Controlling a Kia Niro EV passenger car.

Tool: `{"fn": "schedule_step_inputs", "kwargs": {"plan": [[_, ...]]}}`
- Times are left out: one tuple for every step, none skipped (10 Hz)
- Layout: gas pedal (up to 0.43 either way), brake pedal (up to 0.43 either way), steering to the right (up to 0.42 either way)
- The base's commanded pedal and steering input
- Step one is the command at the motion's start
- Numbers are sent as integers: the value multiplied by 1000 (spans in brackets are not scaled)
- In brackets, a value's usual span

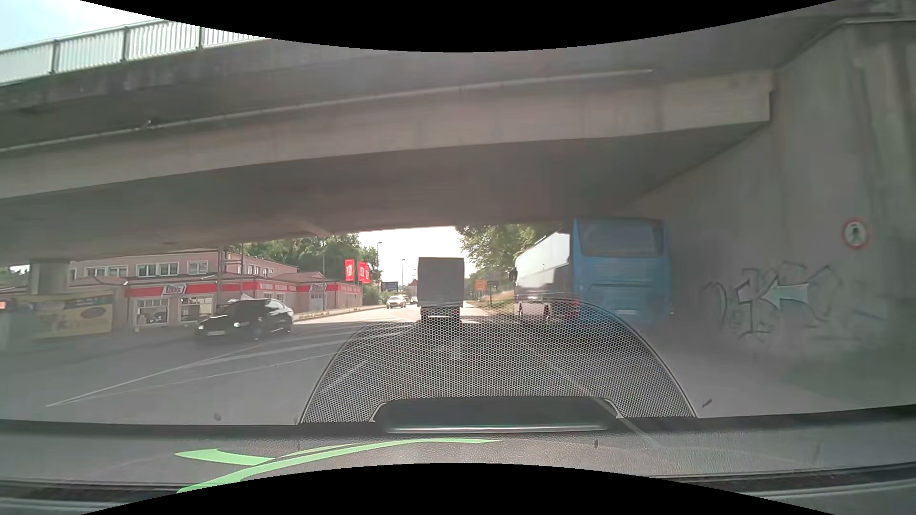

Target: Follow the waypoints while adhering to traffic rules and regulations

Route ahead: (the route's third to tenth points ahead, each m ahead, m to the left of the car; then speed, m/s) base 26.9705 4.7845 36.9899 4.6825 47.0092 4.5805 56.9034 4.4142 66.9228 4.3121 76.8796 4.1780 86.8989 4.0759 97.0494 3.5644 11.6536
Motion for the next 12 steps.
{"fn": "schedule_step_inputs", "kwargs": {"plan": [[138, 0, 3], [138, 0, 3], [138, 0, 2], [138, 0, 2], [138, 0, 1], [138, 0, 0], [138, 0, 0], [138, 0, -2], [138, 0, -2], [138, 0, -2], [138, 0, -3], [138, 0, -2]]}}
